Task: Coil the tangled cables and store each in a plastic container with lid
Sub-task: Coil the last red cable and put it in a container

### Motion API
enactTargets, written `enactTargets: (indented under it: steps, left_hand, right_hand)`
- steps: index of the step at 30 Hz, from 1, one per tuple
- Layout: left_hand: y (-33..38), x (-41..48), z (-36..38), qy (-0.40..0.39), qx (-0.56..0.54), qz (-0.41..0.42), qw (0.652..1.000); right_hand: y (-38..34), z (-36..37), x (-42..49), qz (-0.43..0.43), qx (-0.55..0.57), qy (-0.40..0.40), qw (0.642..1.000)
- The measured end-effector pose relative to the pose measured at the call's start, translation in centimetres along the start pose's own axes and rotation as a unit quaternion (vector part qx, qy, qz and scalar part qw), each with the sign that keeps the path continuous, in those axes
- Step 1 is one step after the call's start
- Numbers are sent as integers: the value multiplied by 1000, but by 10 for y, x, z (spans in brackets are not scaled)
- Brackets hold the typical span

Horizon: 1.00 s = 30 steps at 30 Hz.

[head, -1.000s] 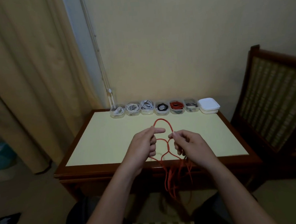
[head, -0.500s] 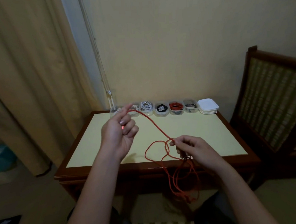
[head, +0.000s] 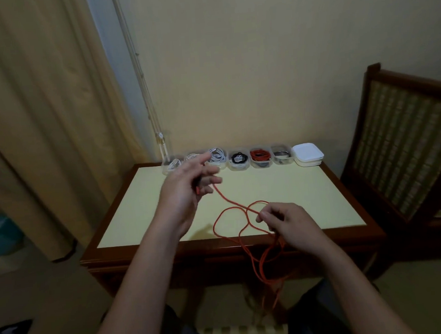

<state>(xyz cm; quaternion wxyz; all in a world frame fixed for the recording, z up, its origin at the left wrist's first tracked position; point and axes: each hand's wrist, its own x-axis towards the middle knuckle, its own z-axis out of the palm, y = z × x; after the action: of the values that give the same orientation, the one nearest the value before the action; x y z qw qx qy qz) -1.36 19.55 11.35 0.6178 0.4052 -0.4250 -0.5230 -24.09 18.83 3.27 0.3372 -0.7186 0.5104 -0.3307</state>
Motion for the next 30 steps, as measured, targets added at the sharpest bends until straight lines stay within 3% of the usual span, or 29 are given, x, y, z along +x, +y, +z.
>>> enactTargets:
  steps: [4,8,13,19,24,30]
  left_hand:
    - [-28,-4,10,-56,236,56,968]
    - [-44,-11,15,-123,295,36,947]
    - [-34,-19,31,-147,88,-113,979]
    - [-25,-21,32,-150,-45,-131,979]
    - [-16,-15,20,-113,-153,-151,970]
    - [-8,-10,15,-81,-202,-147,965]
  right_hand:
    - [-23,-1,-3,-78,-75,5,994]
    - [-45,-11,-4,-137,-68,77,985]
    - [-54,-12,-1,-141,19,101,985]
    - [-56,-5,-1,-108,161,54,980]
    - [-31,-3,9,28,353,-20,935]
    - [3,4,1,56,301,-79,949]
